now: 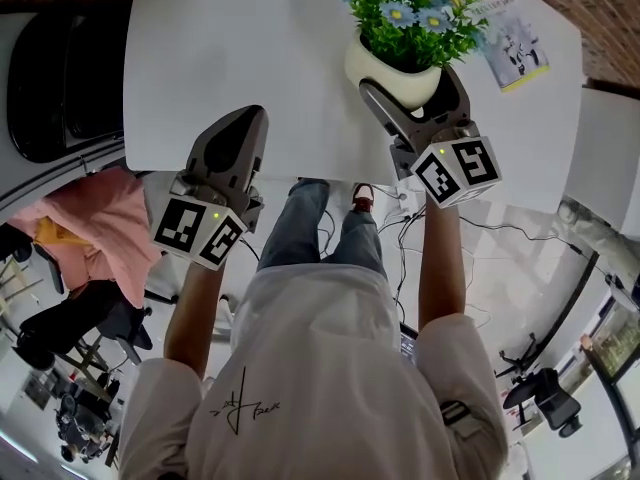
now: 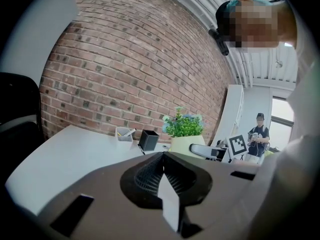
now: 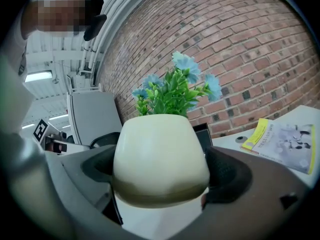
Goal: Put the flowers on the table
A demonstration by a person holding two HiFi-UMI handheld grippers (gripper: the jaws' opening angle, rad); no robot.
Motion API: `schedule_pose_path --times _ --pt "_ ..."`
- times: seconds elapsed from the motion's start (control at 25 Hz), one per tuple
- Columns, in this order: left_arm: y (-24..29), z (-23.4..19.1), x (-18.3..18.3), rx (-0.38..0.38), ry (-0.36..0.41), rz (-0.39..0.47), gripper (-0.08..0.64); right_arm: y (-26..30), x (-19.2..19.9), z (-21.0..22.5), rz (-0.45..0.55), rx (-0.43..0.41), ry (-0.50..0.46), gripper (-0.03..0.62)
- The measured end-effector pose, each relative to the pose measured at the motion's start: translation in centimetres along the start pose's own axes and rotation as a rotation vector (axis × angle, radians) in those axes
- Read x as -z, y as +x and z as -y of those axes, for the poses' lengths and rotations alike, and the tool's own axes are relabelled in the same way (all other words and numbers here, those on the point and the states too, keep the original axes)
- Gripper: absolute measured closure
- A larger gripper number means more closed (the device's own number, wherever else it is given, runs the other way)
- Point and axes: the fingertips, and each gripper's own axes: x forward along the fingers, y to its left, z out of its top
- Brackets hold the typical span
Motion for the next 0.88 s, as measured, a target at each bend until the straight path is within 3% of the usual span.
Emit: schedule_pose_path --times 0.72,0.88 --pt "0.7 -4.5 0.6 0.000 -0.018 -0.039 0.555 5.9 4.0 1.0 -0.095 0.041 -0.036 0.083" --pt "0.5 -5.4 0.5 -0.009 -0.065 -0.022 0.555 6.8 4.8 0.9 -0.112 0.046 -0.046 0.083"
